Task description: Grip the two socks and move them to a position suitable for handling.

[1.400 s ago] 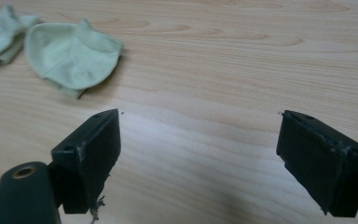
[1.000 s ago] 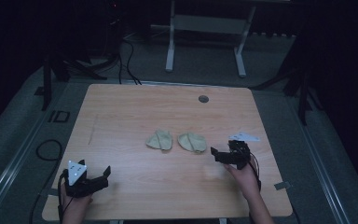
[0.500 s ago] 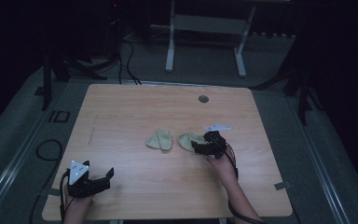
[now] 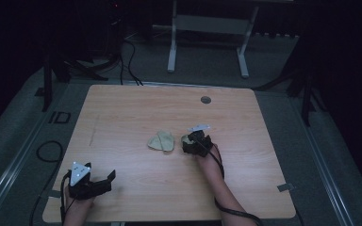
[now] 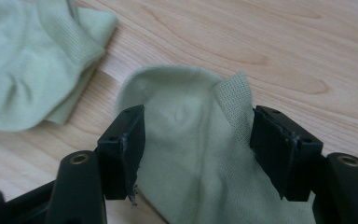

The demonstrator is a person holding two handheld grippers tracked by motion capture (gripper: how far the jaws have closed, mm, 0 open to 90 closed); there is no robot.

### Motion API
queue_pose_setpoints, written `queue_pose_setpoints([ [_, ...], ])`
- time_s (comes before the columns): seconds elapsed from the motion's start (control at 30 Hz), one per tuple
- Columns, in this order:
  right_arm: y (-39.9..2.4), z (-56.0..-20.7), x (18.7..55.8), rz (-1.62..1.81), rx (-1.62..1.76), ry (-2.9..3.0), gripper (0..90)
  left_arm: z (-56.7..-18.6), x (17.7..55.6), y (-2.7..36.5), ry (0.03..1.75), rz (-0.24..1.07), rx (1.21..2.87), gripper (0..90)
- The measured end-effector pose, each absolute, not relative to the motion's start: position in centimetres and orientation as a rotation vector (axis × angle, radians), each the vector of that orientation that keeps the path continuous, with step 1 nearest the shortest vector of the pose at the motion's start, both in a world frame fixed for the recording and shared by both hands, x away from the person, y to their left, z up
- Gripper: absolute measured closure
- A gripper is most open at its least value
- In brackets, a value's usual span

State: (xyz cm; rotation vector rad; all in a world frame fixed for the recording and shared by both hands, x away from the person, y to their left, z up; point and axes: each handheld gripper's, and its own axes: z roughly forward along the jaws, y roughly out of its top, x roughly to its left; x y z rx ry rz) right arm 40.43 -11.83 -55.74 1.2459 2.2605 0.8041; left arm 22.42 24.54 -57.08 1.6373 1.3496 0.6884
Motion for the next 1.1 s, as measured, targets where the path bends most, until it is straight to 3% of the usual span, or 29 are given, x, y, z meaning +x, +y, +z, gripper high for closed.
queue_pose_setpoints([
  [0.1,-11.6,-55.8,40.2,0.794,1.233,2.245,43.2,-57.2,22.5,24.6,1.354,0.684,1.636,1.5],
  [0.17,-11.5,-55.7,40.2,0.778,1.234,2.228,55.9,-57.2,22.5,24.6,1.356,0.671,1.635,1.5],
  [0.37,-11.7,-55.5,40.4,0.754,1.179,2.244,82.6,-57.3,22.4,24.7,1.358,0.667,1.637,1.5],
  [0.8,-13.0,-51.3,38.1,0.876,1.113,2.28,83.6,-57.4,22.3,24.9,1.376,0.658,1.634,1.5],
  [1.1,-12.9,-49.0,32.1,0.977,0.976,2.314,83.6,-57.3,22.3,24.5,1.369,0.648,1.651,1.5],
])
